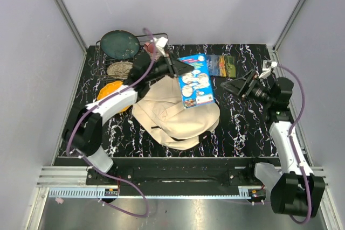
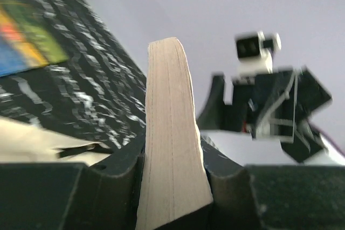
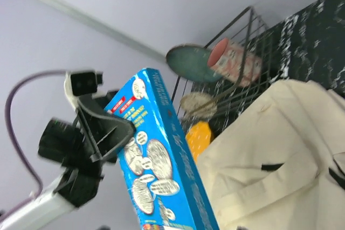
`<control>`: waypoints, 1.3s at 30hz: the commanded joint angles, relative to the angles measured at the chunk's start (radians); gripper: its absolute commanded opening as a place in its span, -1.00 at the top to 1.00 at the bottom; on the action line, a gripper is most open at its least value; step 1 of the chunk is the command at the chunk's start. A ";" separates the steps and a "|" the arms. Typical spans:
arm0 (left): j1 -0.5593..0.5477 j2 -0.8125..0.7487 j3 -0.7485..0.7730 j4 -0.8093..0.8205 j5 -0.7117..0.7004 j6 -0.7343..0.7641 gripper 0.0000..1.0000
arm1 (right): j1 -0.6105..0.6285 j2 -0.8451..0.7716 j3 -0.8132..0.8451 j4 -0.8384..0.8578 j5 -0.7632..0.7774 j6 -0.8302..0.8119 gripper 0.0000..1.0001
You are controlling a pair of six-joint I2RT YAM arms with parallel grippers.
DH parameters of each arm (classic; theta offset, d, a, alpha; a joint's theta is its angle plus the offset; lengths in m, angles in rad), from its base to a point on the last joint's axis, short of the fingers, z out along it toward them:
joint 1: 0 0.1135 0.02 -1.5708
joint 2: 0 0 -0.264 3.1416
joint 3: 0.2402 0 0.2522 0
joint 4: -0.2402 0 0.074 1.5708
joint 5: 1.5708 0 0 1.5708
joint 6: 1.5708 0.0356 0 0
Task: Pack the student bag
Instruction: Pick up the book from the center of the board.
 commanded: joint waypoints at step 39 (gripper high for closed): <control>0.036 -0.246 -0.259 0.208 -0.458 -0.246 1.00 | 0.462 0.395 -0.201 1.046 0.387 0.490 -0.27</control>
